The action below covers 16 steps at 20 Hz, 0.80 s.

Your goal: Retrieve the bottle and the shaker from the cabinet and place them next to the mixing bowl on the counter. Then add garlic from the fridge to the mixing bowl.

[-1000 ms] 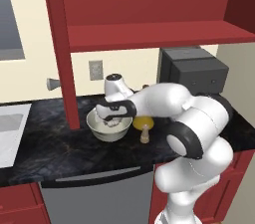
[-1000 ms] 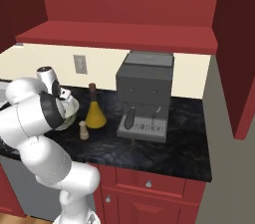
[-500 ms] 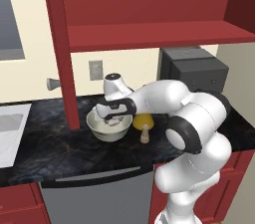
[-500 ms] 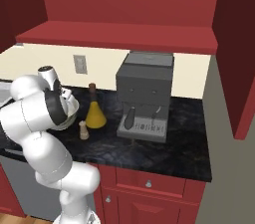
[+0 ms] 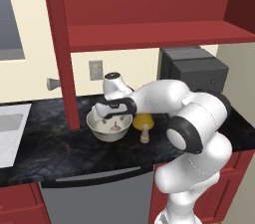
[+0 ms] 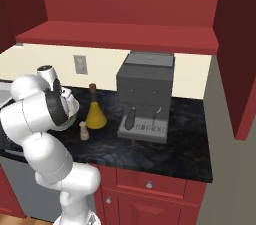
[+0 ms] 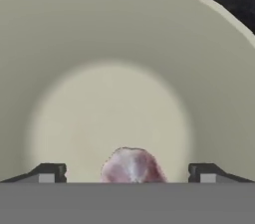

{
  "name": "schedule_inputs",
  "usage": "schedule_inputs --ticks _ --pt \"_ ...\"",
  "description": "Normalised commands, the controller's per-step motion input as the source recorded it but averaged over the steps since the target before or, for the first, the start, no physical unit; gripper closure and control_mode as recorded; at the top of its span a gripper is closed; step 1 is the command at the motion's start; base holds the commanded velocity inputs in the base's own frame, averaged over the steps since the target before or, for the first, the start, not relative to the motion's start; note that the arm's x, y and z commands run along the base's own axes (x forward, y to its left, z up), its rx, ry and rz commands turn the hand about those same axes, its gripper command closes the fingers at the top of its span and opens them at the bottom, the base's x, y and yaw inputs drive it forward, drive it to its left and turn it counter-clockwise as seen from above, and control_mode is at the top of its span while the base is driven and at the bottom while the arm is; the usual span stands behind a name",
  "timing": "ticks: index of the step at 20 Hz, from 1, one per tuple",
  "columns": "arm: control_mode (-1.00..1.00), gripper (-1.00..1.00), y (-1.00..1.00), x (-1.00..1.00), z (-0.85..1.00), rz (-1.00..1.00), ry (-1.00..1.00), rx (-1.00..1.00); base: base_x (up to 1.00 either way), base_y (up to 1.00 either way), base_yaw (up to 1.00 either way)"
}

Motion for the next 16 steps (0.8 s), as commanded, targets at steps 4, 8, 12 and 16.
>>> schedule_inputs --ticks 4,8,12,16 --pt "-1.0 -1.0 0.0 -0.19 0.29 -0.01 0.01 0.0 0.0 0.0 0.0" --pt "-1.0 -1.0 0.0 -0.73 0.44 0.0 0.0 0.0 0.0 0.0 0.0" --pt "-1.0 -1.0 -0.09 -0.97 0.47 -0.02 0.0 0.0 0.0 0.0 0.0" --pt "-1.0 -1.0 -0.31 -1.0 0.46 -0.01 0.0 0.0 0.0 0.0 0.0"
